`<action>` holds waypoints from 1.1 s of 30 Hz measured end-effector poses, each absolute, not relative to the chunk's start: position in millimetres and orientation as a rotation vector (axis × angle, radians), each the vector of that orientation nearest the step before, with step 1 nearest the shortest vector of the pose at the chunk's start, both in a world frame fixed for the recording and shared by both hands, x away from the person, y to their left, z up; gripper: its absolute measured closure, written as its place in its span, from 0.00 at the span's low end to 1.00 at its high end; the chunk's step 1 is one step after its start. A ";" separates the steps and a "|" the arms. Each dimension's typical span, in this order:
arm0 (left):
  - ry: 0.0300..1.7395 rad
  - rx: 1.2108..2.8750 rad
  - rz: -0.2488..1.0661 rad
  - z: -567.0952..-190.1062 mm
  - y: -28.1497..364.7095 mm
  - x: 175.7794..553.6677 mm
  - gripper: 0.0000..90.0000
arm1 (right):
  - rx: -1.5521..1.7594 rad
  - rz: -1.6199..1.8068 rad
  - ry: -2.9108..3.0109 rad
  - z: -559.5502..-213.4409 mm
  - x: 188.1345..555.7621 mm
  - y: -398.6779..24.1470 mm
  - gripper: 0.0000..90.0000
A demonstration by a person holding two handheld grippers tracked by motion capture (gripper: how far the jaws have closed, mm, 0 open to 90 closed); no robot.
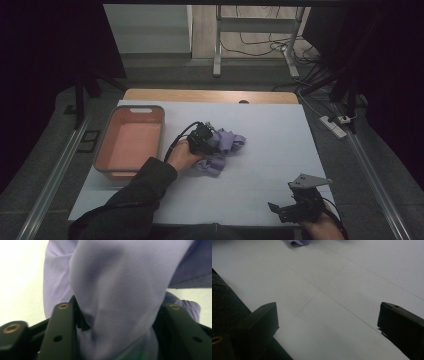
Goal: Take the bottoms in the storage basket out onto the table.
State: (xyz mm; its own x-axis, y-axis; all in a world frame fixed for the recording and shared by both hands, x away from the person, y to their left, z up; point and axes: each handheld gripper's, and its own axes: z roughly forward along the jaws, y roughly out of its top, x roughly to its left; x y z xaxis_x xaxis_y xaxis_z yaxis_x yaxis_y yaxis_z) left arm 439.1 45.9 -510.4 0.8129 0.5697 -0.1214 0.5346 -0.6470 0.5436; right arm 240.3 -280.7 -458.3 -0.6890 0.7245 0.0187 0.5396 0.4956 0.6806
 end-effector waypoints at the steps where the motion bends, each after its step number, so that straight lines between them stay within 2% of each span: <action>1: 0.817 2.415 0.080 -511.5 45.4 438.8 0.53 | 1.070 0.979 2.476 -458.2 240.3 -280.7 0.04; 13: 0.795 2.427 0.086 -514.6 43.2 439.0 0.35 | 1.058 0.965 2.489 -458.1 240.0 -280.0 0.04; 19: 0.792 2.440 0.090 -513.6 41.5 439.0 0.29 | 1.057 0.968 2.486 -458.4 239.8 -279.7 0.04; 24: 0.813 2.443 0.098 -512.8 40.6 439.0 0.24 | 1.056 0.968 2.487 -458.4 239.7 -279.7 0.04; 28: 0.846 2.453 0.122 -513.0 39.6 439.3 0.14 | 1.048 0.965 2.493 -458.3 239.8 -279.7 0.04; 33: 0.862 2.448 0.096 -512.9 40.2 440.5 0.09 | 1.049 0.965 2.496 -458.4 239.9 -279.5 0.04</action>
State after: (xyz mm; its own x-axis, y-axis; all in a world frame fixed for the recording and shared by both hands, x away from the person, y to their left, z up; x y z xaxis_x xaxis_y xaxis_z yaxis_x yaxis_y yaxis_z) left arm 440.5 40.2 -512.9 0.7931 0.5996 -0.1072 0.5613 -0.6511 0.5109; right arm 239.9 -279.5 -458.4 -0.7028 0.7113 0.0108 0.5336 0.5171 0.6692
